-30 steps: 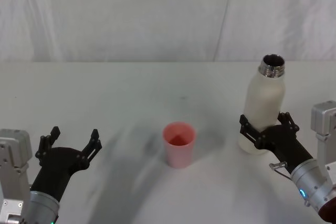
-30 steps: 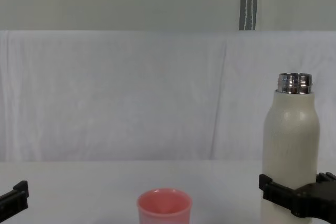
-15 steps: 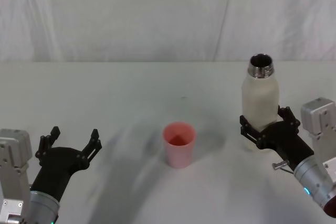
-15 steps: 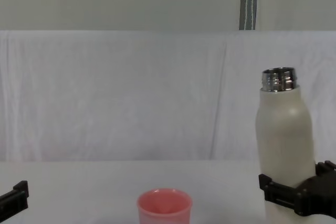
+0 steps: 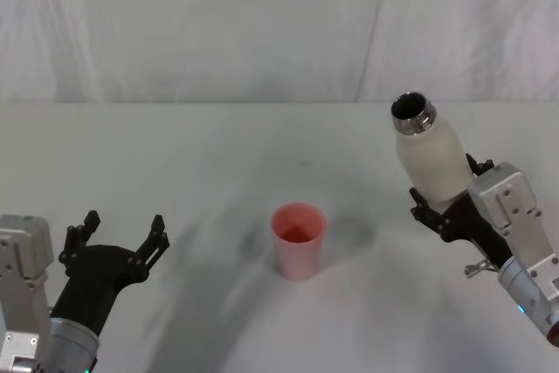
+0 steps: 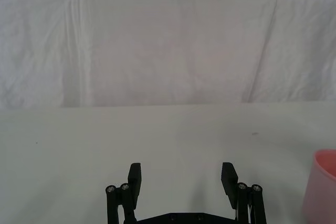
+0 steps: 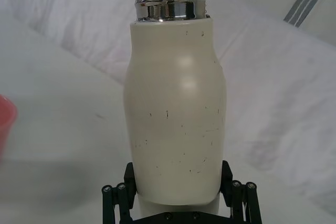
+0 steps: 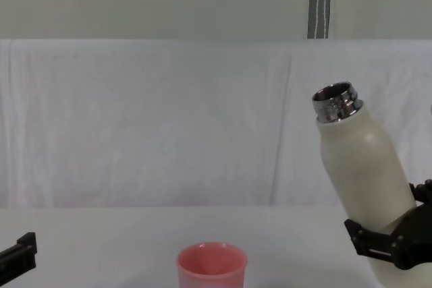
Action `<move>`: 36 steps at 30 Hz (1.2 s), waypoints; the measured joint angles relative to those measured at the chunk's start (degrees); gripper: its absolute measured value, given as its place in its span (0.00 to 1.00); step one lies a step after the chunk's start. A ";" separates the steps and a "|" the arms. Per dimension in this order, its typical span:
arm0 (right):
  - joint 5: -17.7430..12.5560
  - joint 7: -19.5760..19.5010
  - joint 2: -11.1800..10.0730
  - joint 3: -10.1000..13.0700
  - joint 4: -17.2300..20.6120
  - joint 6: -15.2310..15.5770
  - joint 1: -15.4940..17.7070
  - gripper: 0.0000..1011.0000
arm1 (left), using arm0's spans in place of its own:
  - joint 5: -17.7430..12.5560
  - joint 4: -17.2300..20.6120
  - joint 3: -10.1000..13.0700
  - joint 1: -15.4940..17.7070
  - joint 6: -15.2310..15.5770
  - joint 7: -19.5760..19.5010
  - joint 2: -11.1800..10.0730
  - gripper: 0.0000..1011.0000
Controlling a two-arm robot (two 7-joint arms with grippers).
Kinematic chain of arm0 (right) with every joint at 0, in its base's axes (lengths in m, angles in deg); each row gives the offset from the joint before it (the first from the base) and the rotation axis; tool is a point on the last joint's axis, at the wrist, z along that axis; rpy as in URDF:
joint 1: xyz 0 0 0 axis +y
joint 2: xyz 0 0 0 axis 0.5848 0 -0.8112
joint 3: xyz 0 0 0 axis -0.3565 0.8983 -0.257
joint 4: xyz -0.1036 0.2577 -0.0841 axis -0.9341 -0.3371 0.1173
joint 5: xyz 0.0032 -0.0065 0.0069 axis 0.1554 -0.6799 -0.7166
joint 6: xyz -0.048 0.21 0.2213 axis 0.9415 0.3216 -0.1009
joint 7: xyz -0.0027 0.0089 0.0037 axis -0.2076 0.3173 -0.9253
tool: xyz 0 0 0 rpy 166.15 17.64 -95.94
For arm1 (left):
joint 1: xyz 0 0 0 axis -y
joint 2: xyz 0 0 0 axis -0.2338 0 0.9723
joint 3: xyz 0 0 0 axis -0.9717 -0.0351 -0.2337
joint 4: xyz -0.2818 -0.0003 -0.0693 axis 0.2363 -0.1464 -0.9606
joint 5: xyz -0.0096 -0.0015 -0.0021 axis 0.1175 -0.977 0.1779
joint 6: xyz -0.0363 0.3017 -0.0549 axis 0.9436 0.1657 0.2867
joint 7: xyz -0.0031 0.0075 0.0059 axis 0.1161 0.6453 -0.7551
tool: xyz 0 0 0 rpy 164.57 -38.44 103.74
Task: Grasp the thermos with one hand and pour water into the cup lid.
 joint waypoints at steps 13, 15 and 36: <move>10.51 -1.78 -1.77 -0.63 0.84 0.98 -0.12 0.94 | 0.00 0.00 0.00 0.00 0.00 0.00 0.00 0.99; 12.25 -1.99 -2.09 -0.81 0.89 1.11 -0.11 0.94 | 0.00 0.00 0.00 0.00 0.00 0.00 0.00 0.99; 27.40 -6.44 -3.14 -3.47 0.88 1.95 0.41 0.94 | 0.00 0.00 0.00 0.00 0.00 0.00 0.00 0.99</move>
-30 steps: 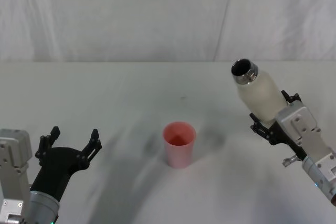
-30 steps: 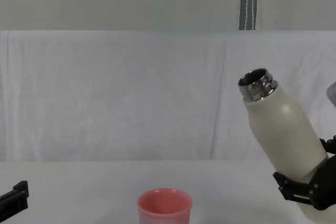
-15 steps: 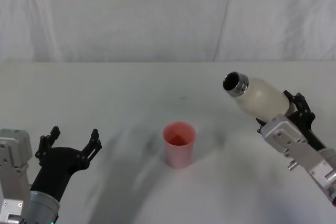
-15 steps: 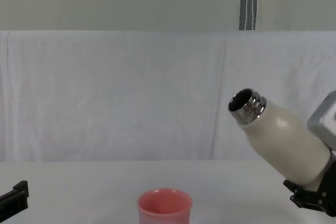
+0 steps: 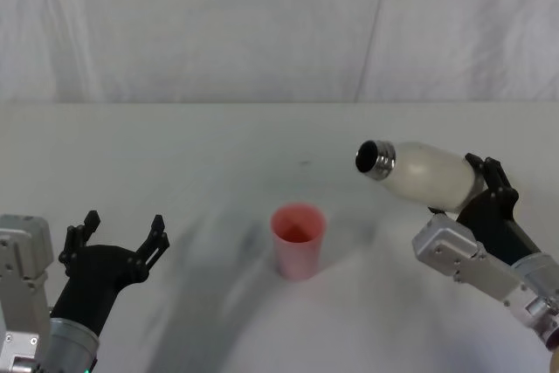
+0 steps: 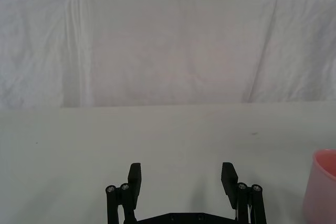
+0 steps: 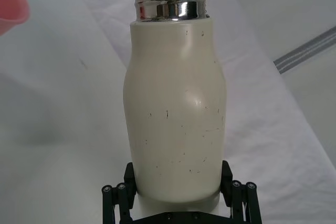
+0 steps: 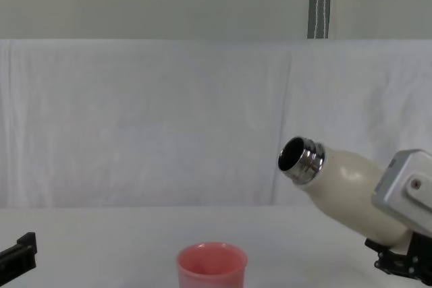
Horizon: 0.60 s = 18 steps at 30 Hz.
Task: Grasp the thermos with one hand and pour water into the cup lid.
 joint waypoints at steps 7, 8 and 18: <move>2.41 -0.13 -0.42 -0.82 -0.17 -0.17 0.06 0.94 | 0.00 0.00 0.00 0.00 0.00 0.00 0.00 0.99; 2.64 -0.13 -0.47 -0.92 -0.20 -0.18 0.05 0.94 | 0.00 0.00 0.00 0.00 0.00 0.00 0.00 0.99; 5.01 0.21 -1.08 -2.28 -1.01 -0.15 -0.66 0.94 | 0.00 0.00 0.00 0.00 0.00 0.00 0.00 0.99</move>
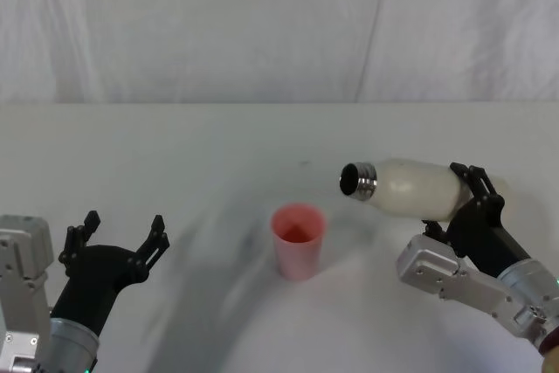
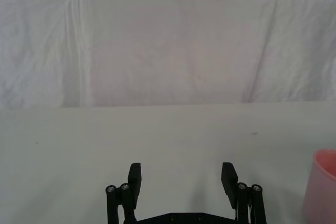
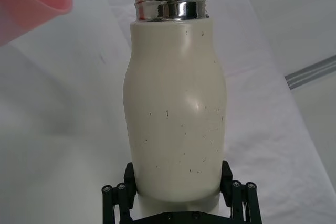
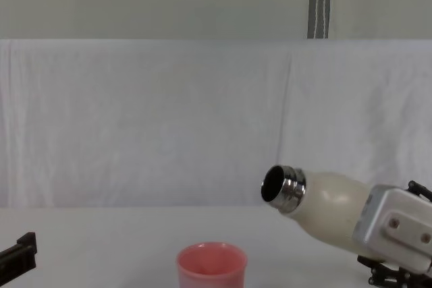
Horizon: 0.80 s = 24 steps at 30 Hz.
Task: Grasp the thermos with one hand and pour water into the cup lid.
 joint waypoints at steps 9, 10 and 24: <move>2.36 0.00 -0.28 -1.43 -0.53 0.43 -1.27 0.94 | 0.00 0.00 0.00 0.00 0.00 0.00 0.00 0.99; 2.50 0.00 -0.30 -1.54 -0.59 0.45 -1.40 0.94 | 0.00 0.00 0.00 0.00 0.00 0.00 0.00 0.99; 4.66 0.09 -0.95 -3.24 -1.46 0.59 -3.32 0.94 | 0.00 0.00 0.00 0.00 0.00 0.00 0.00 0.99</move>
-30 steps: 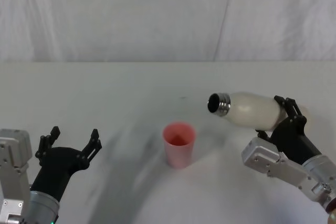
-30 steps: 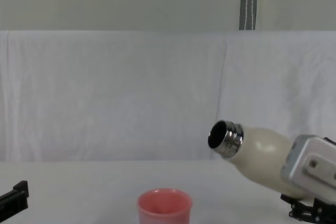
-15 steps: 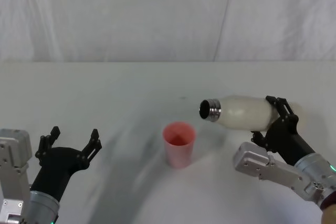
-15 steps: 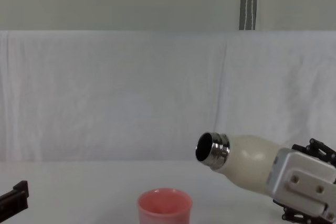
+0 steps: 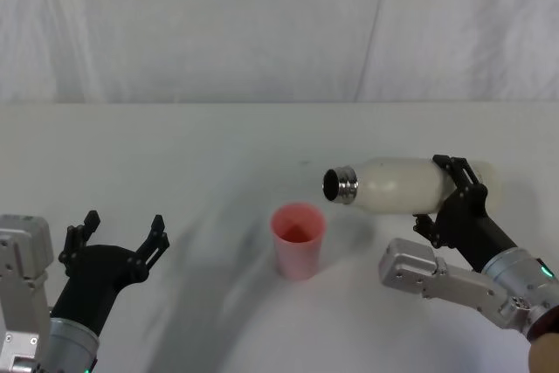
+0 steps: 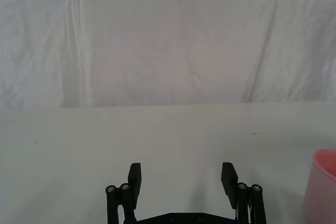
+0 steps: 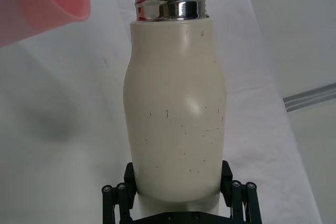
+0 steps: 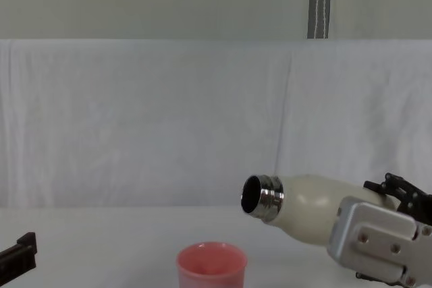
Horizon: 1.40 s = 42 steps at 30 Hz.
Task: Grasp the thermos with one hand and pour water into the cup lid.
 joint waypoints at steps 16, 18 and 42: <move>2.96 -0.48 -1.23 -1.83 -0.53 0.41 -1.63 0.94 | 0.00 0.00 0.00 0.00 0.00 0.00 0.00 0.99; 3.13 -0.55 -1.32 -1.92 -0.57 0.43 -1.80 0.94 | 0.00 0.00 0.00 0.00 0.00 0.00 0.00 0.99; 3.75 -0.41 -1.72 -2.68 -0.92 0.52 -3.19 0.94 | 0.00 0.00 0.00 0.00 0.00 0.00 0.00 0.99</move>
